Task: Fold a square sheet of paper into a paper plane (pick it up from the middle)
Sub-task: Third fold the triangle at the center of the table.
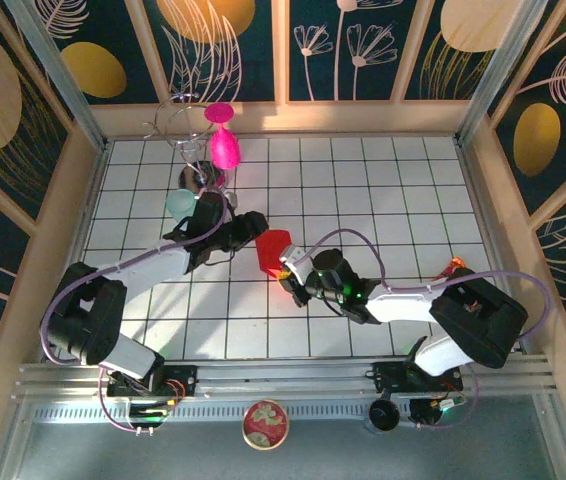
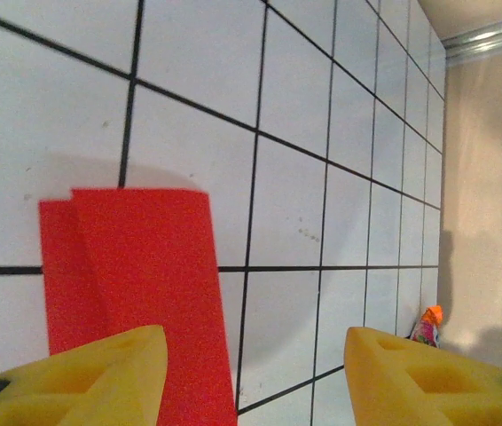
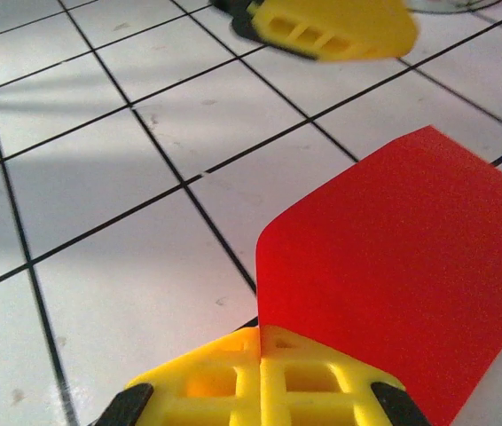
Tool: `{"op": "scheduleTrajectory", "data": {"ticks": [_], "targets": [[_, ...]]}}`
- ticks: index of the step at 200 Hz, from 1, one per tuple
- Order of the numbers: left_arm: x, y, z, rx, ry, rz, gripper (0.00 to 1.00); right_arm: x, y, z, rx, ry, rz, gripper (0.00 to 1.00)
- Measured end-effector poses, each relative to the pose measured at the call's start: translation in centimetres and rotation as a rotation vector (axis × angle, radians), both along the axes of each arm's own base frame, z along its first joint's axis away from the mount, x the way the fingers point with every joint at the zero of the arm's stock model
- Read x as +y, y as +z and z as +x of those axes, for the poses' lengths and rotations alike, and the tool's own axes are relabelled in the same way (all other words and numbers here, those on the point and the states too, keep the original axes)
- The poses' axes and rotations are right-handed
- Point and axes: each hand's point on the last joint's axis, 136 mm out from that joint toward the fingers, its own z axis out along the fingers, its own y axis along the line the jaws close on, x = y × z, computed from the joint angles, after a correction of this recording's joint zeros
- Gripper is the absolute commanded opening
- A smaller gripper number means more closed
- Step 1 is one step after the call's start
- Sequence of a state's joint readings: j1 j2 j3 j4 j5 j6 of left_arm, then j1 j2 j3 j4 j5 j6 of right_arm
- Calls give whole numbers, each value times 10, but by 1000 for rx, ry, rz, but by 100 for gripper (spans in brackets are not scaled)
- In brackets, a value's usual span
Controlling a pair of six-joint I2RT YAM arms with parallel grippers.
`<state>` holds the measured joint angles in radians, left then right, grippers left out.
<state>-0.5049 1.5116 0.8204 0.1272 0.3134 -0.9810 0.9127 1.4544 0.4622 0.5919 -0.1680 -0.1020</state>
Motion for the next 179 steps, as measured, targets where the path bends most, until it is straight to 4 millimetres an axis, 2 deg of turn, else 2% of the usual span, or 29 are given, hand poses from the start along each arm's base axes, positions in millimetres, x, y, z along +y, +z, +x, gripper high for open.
{"op": "scheduleTrajectory", "data": {"ticks": [18, 33, 79, 101, 150, 179], "targets": [[-6, 0, 1, -12, -24, 10, 55, 0, -2, -3, 44, 15, 17, 0], [-17, -8, 0, -2, -61, 27, 52, 0, -4, -3, 74, 22, 25, 0], [-52, -57, -6, 86, -173, 125, 32, -5, -16, -5, 172, 28, 33, 0], [-51, -76, -7, 125, -179, 168, 27, -8, -19, -5, 206, 25, 34, 0], [-44, -105, -9, 182, -187, 245, 20, -13, -30, -3, 275, 1, 31, 0], [-46, -107, -5, 178, -192, 259, 18, -16, -33, 0, 308, -28, 29, 0]]}}
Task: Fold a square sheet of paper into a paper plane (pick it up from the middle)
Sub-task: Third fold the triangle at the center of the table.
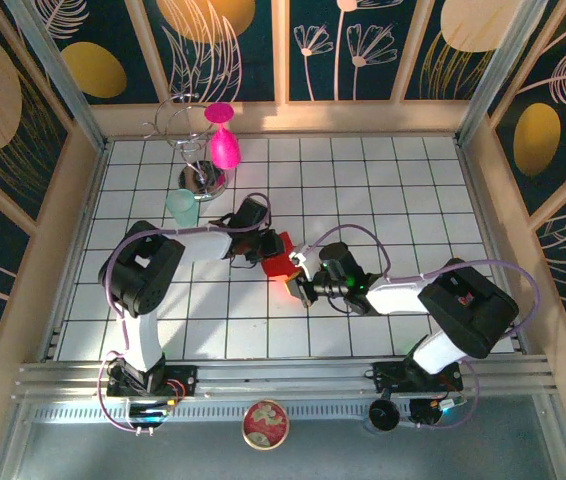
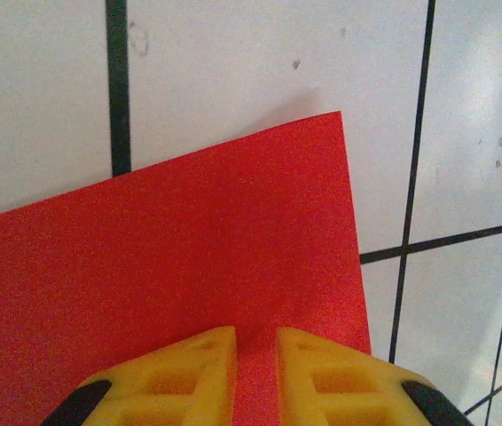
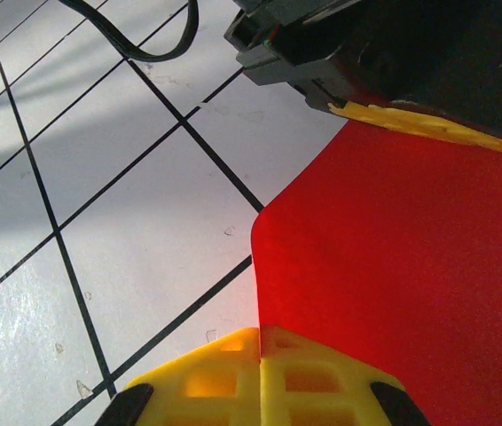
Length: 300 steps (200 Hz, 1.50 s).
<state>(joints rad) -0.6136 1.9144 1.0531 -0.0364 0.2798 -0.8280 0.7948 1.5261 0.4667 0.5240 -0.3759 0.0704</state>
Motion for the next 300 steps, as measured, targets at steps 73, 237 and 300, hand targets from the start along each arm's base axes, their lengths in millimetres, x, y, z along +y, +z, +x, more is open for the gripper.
{"op": "scheduleTrajectory", "data": {"ticks": [73, 237, 300], "targets": [[-1, -2, 2, -11, -32, 18, 16, -9, -6, 24, 27, -128, -38, 0], [-2, -2, 2, -24, -60, 27, 16, -17, -23, 50, 26, -238, -128, 0], [-2, -2, 2, -24, -61, 27, 16, -20, -33, 48, 51, -236, -157, 0]]}}
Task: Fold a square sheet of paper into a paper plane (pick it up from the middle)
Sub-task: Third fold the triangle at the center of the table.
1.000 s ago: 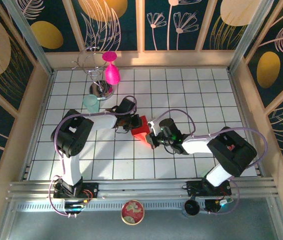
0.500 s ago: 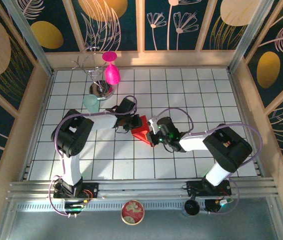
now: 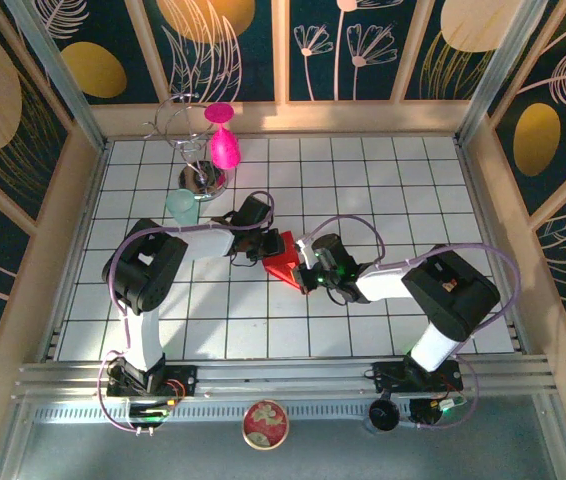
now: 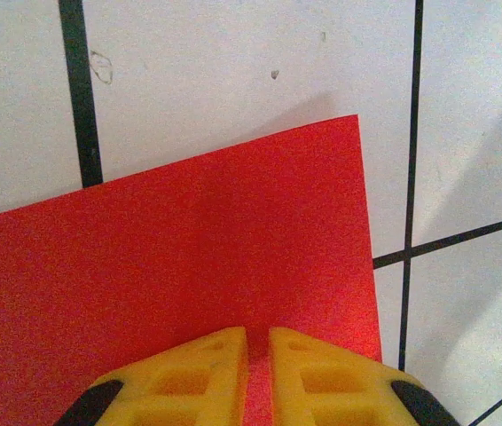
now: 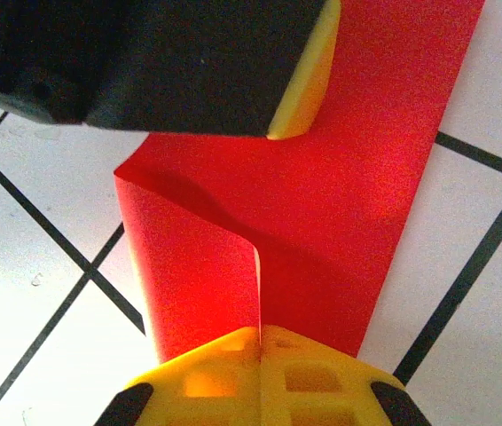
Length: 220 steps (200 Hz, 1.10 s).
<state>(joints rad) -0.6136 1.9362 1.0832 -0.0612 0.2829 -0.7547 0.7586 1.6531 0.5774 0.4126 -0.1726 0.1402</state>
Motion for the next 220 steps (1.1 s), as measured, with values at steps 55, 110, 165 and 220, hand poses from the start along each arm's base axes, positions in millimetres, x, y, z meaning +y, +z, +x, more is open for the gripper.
{"op": "scheduleTrajectory", "data": {"ticks": [55, 110, 165, 220], "targets": [[0, 0, 0, 0, 0, 0, 17, 0, -4, 0, 10, 0, -9, 0], [9, 11, 1, -20, 42, 25, 27, 2, -4, 2, 10, 0, -9, 0], [25, 75, -4, -150, 158, -67, 40, 2, -5, 3, 17, -5, -2, 0], [18, 42, -46, -34, 197, -145, 23, 4, -4, 5, 26, -10, 6, 0]]}}
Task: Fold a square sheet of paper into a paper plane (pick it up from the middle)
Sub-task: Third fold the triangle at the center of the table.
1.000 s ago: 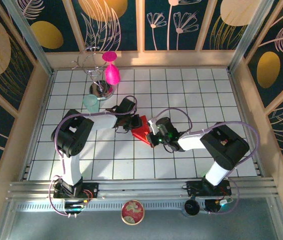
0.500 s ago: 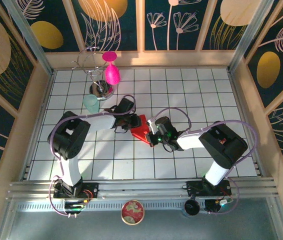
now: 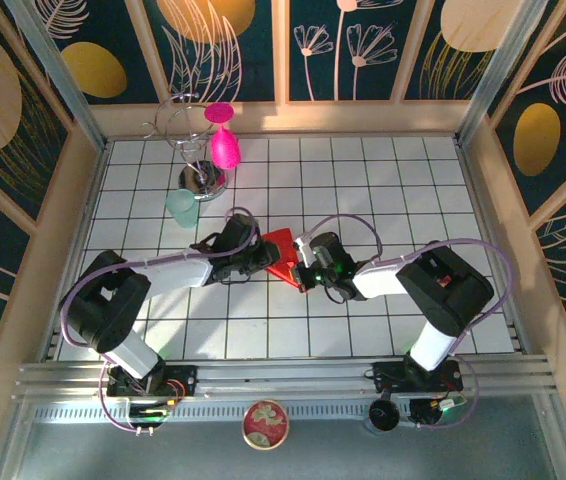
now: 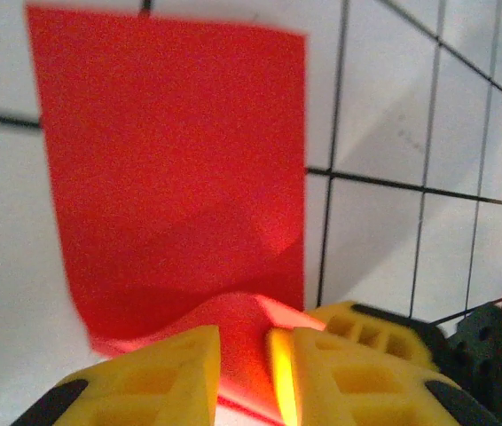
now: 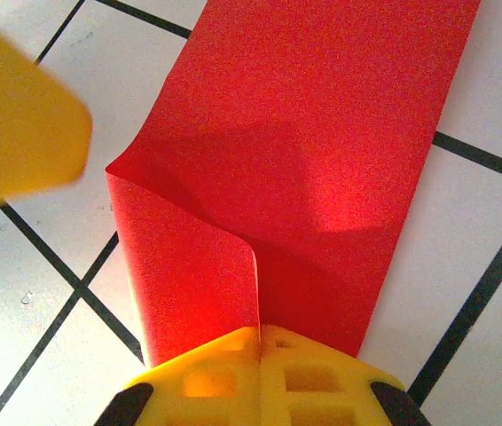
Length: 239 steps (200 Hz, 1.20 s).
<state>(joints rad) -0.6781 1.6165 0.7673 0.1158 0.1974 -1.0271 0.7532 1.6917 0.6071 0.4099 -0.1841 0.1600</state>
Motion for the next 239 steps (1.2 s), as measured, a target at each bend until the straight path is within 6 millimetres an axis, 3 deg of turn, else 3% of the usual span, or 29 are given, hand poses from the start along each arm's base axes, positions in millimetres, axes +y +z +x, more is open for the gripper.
{"op": "scheduleTrajectory", "data": {"ticks": [52, 144, 239], "targets": [[-10, -3, -1, 21, 8, -63, 17, 1, 0, 1, 3, 0, -4, 0], [-11, -32, -6, 91, 17, -33, 13, 1, 0, 2, 4, 0, -3, 0], [-7, -36, -7, 98, 38, -20, 9, 2, 0, 2, 13, -3, -8, 1]]}}
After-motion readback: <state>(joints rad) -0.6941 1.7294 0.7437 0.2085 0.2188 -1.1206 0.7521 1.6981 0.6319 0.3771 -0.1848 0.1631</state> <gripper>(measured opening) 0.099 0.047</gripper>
